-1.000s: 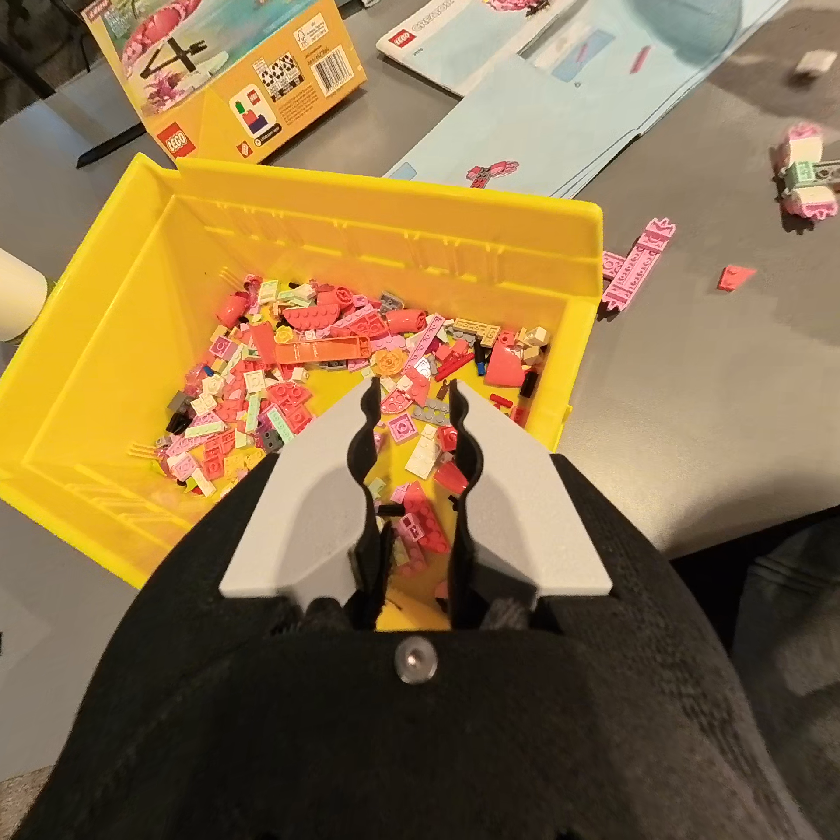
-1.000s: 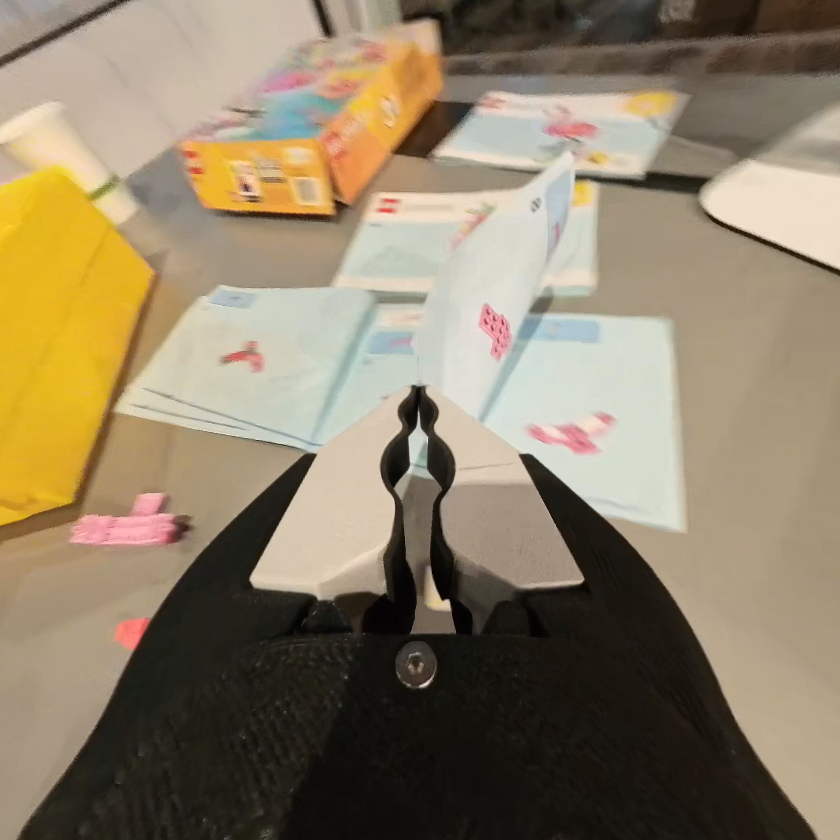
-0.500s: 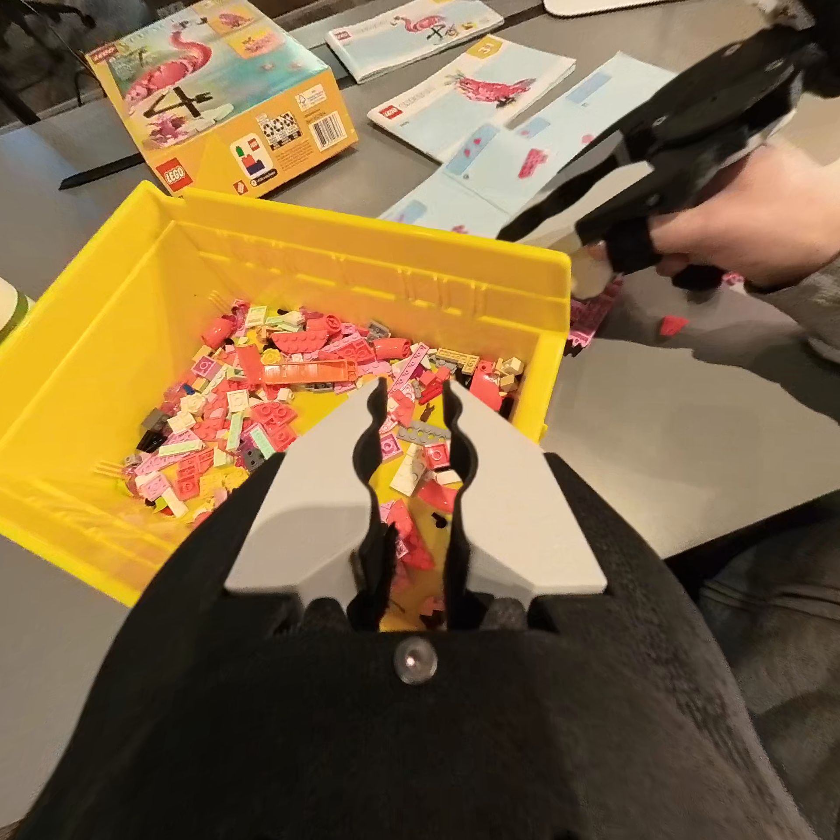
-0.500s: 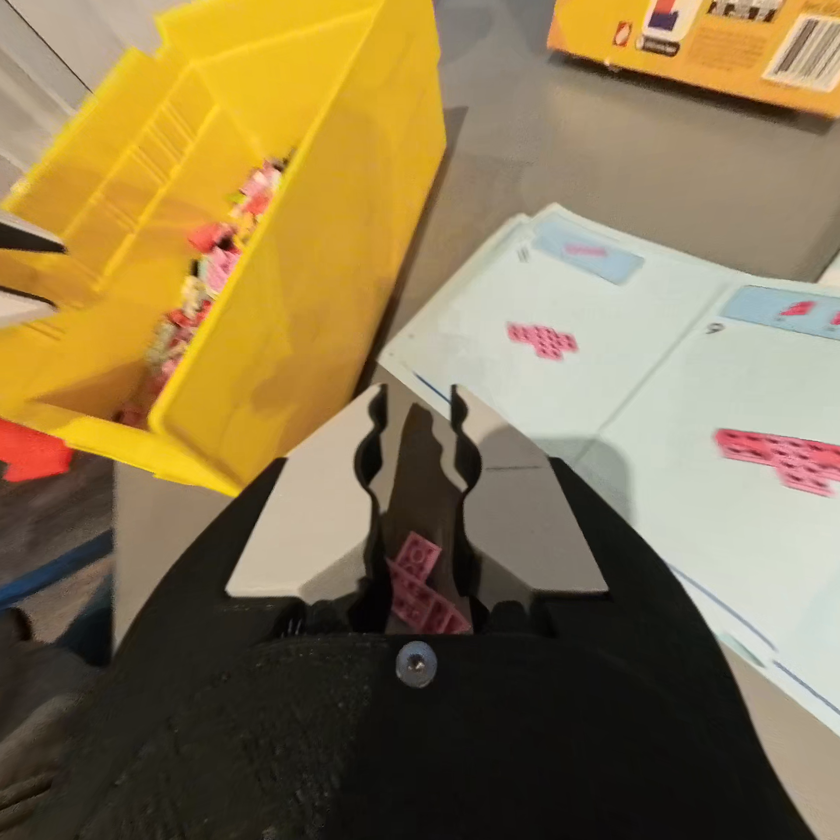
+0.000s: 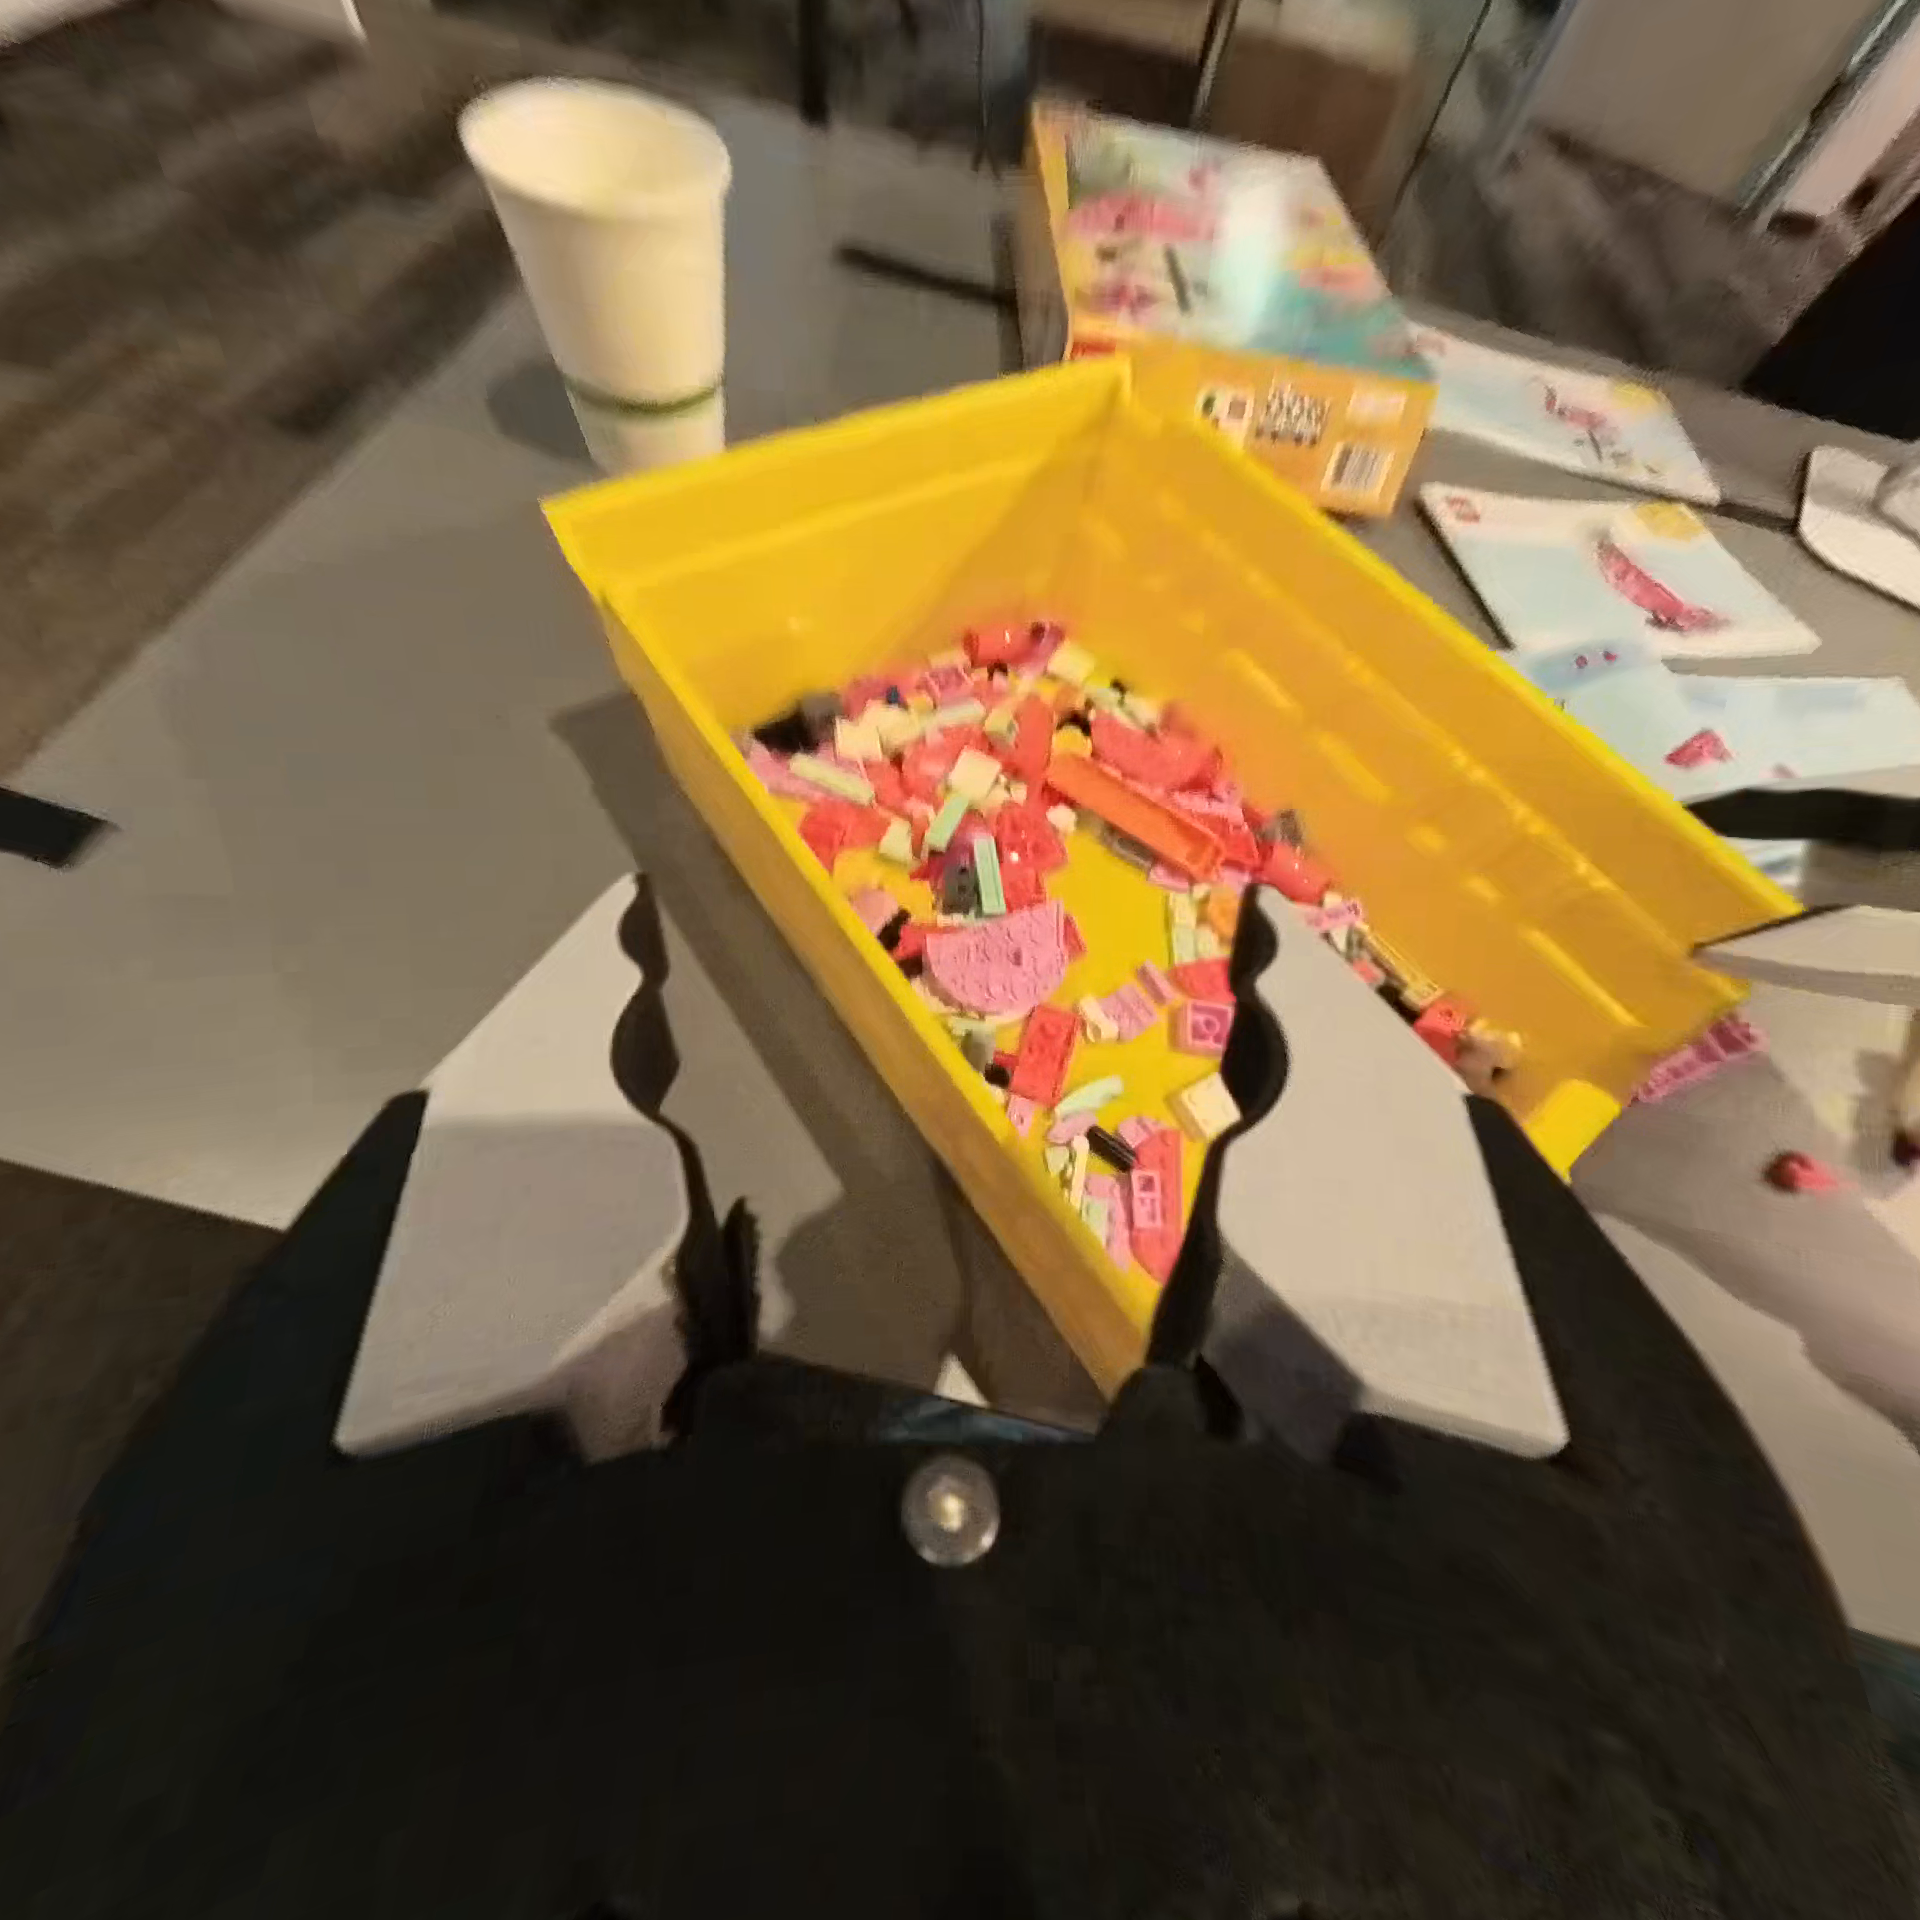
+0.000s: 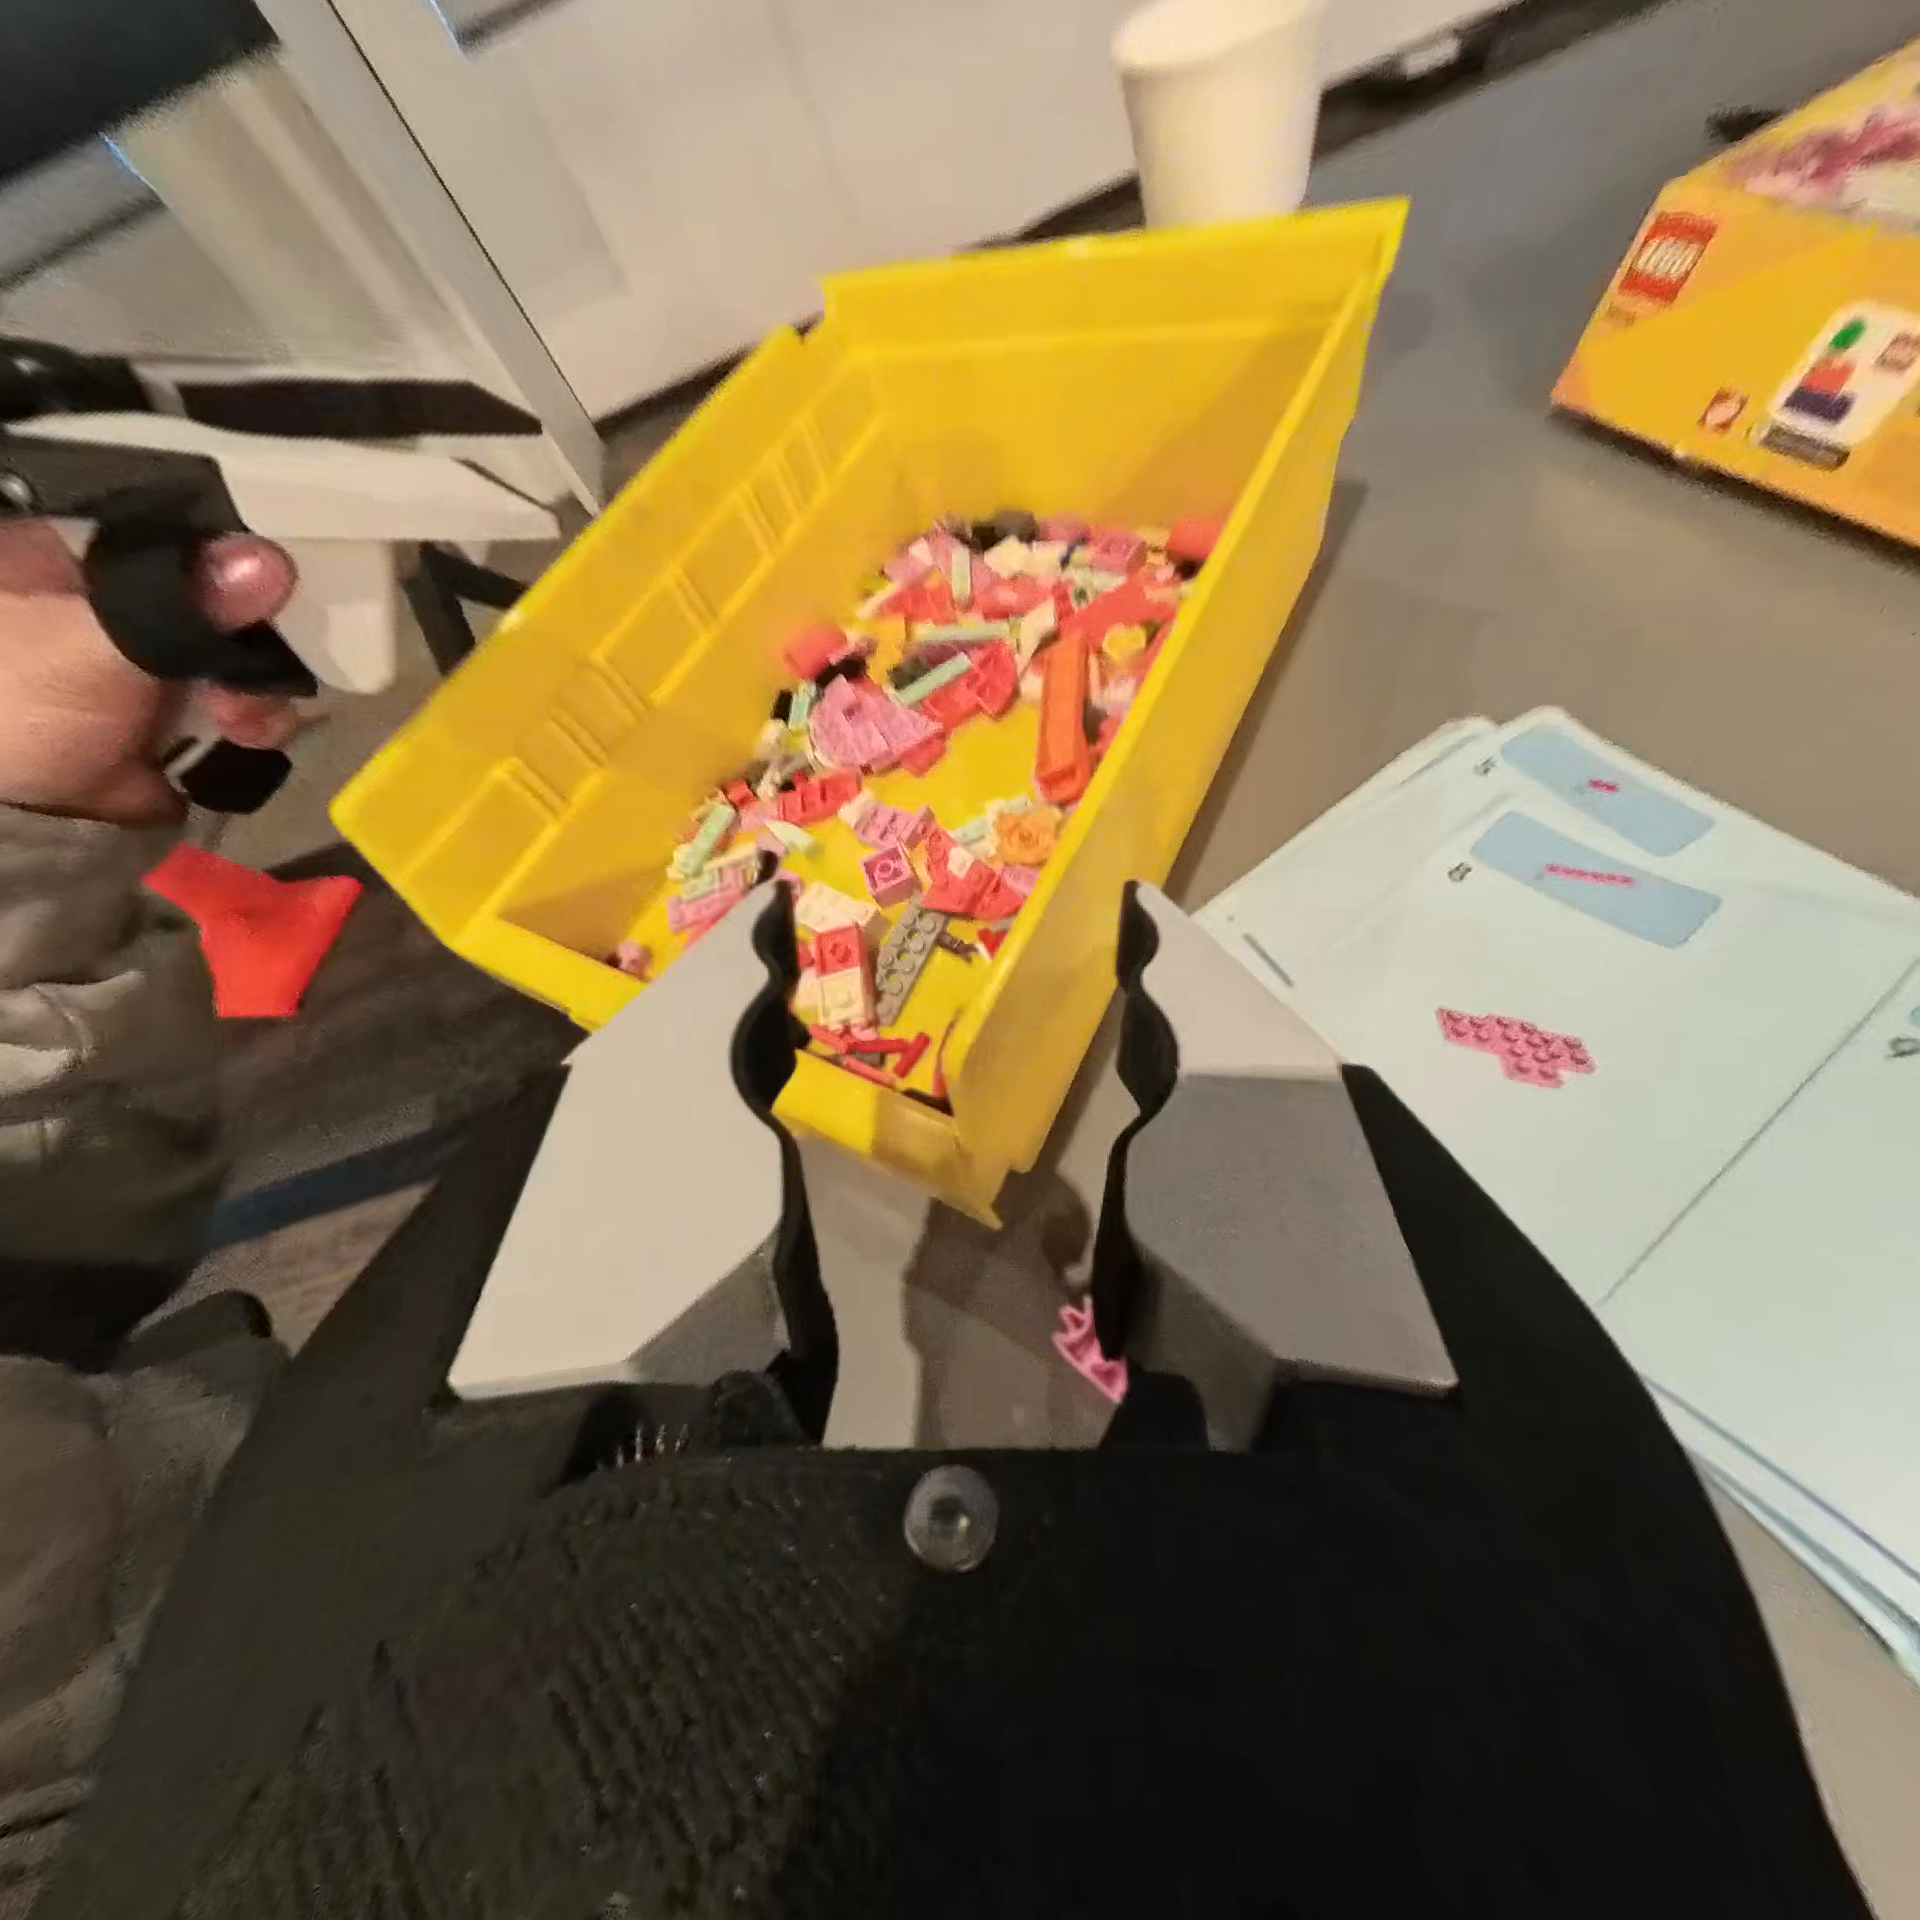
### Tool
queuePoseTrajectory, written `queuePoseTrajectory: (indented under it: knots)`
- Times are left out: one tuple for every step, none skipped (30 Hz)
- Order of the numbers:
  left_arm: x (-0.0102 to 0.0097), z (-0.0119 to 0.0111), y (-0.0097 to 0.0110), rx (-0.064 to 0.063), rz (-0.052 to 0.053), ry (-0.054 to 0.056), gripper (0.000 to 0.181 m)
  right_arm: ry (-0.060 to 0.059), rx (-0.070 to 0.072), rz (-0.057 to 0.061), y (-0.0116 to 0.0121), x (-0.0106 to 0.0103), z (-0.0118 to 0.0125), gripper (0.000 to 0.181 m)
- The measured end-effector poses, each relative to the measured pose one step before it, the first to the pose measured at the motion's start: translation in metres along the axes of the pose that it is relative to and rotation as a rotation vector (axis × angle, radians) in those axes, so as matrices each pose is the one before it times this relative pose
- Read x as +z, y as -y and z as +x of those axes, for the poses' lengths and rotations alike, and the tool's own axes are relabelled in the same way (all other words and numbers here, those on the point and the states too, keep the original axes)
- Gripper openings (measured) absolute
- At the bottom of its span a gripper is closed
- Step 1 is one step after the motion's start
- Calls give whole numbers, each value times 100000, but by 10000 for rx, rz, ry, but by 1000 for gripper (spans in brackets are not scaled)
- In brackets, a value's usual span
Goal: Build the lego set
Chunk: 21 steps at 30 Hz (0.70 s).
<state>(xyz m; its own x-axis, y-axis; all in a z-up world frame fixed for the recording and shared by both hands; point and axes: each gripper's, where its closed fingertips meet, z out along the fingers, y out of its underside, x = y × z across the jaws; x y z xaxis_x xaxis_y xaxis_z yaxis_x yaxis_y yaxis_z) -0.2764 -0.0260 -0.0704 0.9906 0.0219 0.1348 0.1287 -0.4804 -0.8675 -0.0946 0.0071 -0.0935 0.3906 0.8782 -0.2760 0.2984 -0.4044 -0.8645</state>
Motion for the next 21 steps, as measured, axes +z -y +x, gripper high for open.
queuePoseTrajectory:
  knots:
    - [629,-71,-461,-271,-286,-257,109,-118,39,-256,-349,530,-133,54]
    - [563,-116,-303,-244,-184,-237,107,-257,-50,-201,-233,409,105,48]
    - [511,-211,-273,-222,-194,-158,104,-390,-208,-244,-241,292,349,44]
    - [476,-188,-239,-200,-191,-161,100,-326,-319,-309,-296,233,317,40]
    - [476,-86,-155,-232,-160,-220,98,-249,-279,-347,-352,208,282,35]
    - [469,111,-100,-276,-117,-381,97,-226,-205,-404,-470,234,301,27]
    - [408,-50,-42,-379,-82,-335,97,-209,-192,-328,-399,251,294,17]
    - [286,-262,-23,-342,-66,-206,96,-182,-207,-97,-92,166,169,15]
    - [168,-312,58,-269,-11,-156,95,-278,-212,3,60,69,203,13]
    - [50,-338,172,-303,53,-126,96,-302,-271,-14,36,70,178,11]
    - [-55,-165,254,-310,95,-217,92,-270,-222,10,51,42,100,8]
    - [-87,-95,279,-251,101,-246,87,-142,-107,36,51,13,-21,7]
    - [-119,-353,189,-257,37,-107,88,-28,-99,59,6,-28,-88,4]
    - [-255,-681,103,-180,-17,84,89,55,-73,95,-3,-68,-137,4]
    - [-435,-695,160,-109,88,104,88,155,-9,89,-41,-119,-235,4]
    - [-585,-582,299,-141,237,52,88,138,37,101,-47,-125,-233,3]
    - [-665,-571,290,-39,249,69,88,98,17,124,-20,-158,-220,3]
    - [-668,-615,201,122,161,140,89,97,20,108,-33,-198,-258,3]
    - [-688,-719,157,289,108,247,88,63,-33,72,-23,-252,-257,3]
    - [-694,-770,122,431,42,344,88,-2,-112,77,23,-309,-209,3]
    - [-666,-643,126,503,-4,286,87,-18,-109,68,69,-347,-199,3]
